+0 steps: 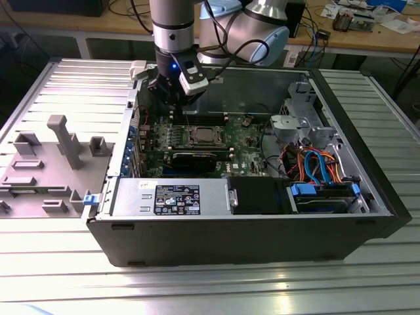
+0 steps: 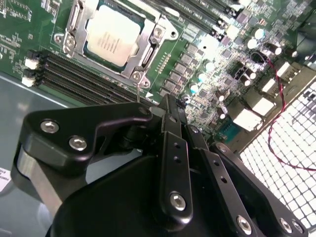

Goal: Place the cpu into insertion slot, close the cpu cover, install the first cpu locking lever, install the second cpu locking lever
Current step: 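Install the first cpu locking lever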

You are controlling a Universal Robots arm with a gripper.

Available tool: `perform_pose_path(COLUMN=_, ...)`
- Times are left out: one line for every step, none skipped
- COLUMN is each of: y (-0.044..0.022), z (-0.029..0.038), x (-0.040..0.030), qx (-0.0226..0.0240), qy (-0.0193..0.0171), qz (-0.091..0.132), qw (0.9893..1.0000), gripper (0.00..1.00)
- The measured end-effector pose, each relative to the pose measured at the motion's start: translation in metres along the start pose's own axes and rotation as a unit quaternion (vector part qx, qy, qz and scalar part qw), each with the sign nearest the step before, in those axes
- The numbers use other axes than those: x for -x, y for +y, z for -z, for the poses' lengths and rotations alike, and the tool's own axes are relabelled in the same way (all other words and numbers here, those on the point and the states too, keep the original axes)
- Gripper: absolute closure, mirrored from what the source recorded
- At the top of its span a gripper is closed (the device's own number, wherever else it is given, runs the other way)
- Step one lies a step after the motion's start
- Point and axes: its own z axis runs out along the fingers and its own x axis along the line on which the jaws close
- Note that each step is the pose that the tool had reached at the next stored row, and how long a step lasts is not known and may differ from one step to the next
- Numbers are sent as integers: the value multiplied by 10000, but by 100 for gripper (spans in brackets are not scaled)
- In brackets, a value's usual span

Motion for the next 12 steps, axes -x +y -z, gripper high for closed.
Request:
perform_pose_path(y=6, z=0, x=0, qx=1, qy=0, qz=0, qw=10000, gripper=89)
perform_pose_path(y=11, z=0, x=0, qx=2, qy=0, qz=0, qw=10000, gripper=89)
perform_pose_path(y=15, z=0, x=0, qx=3, qy=0, qz=0, qw=10000, gripper=89)
perform_pose_path(y=21, z=0, x=0, qx=4, qy=0, qz=0, qw=10000, gripper=89)
perform_pose_path(y=30, z=2, x=0, qx=4, qy=0, qz=0, qw=10000, gripper=89)
perform_pose_path(y=42, z=16, x=-1, qx=4, qy=0, qz=0, qw=10000, gripper=89)
perform_pose_path(y=49, z=23, x=0, qx=4, qy=0, qz=0, qw=10000, gripper=89)
perform_pose_path(y=51, z=28, x=0, qx=4, qy=0, qz=0, qw=10000, gripper=89)
perform_pose_path(y=53, z=31, x=1, qx=4, qy=0, qz=1, qw=10000, gripper=89)
perform_pose_path(y=55, z=32, x=0, qx=4, qy=0, qz=0, qw=10000, gripper=89)
perform_pose_path(y=56, z=34, x=0, qx=4, qy=0, qz=0, qw=10000, gripper=89)
perform_pose_path(y=59, z=36, x=-1, qx=4, qy=0, qz=0, qw=10000, gripper=89)
